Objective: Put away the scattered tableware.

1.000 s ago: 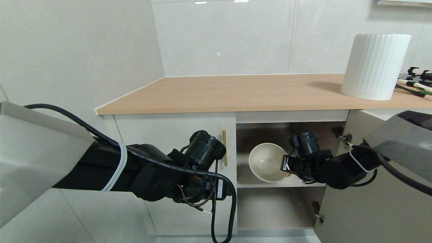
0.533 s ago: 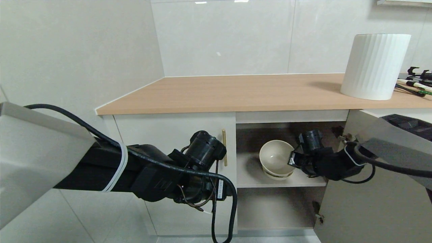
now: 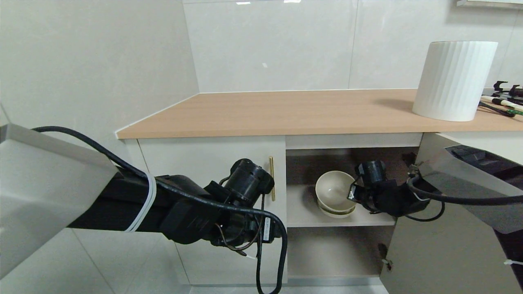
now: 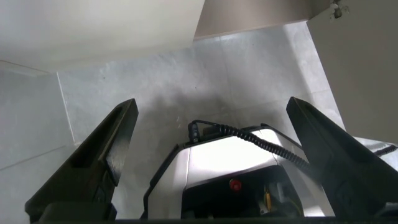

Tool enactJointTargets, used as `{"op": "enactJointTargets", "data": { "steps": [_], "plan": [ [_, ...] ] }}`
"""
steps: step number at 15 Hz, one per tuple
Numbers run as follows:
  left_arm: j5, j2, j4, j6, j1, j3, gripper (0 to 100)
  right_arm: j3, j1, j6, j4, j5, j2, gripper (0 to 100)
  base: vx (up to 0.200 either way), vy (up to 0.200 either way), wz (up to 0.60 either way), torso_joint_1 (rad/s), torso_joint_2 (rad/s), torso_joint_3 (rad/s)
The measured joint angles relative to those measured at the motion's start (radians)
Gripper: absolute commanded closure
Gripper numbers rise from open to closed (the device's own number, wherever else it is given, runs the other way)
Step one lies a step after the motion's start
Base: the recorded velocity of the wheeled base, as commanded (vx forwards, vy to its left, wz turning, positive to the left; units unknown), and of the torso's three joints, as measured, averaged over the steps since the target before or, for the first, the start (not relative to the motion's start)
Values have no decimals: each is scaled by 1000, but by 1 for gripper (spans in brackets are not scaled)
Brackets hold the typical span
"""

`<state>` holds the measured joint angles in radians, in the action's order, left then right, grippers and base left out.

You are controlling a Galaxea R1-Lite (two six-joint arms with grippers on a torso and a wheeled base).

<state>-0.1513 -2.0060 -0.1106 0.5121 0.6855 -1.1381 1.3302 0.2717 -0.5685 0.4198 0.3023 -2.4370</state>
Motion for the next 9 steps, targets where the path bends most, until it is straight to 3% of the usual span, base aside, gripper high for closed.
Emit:
{"op": "enactJointTargets", "data": {
  "steps": [9],
  "plan": [
    [0, -8, 0, 0, 0, 0, 0, 44, -3, 8, -12, 20, -50, 100, 0, 0, 0, 0, 0, 0]
  ]
}}
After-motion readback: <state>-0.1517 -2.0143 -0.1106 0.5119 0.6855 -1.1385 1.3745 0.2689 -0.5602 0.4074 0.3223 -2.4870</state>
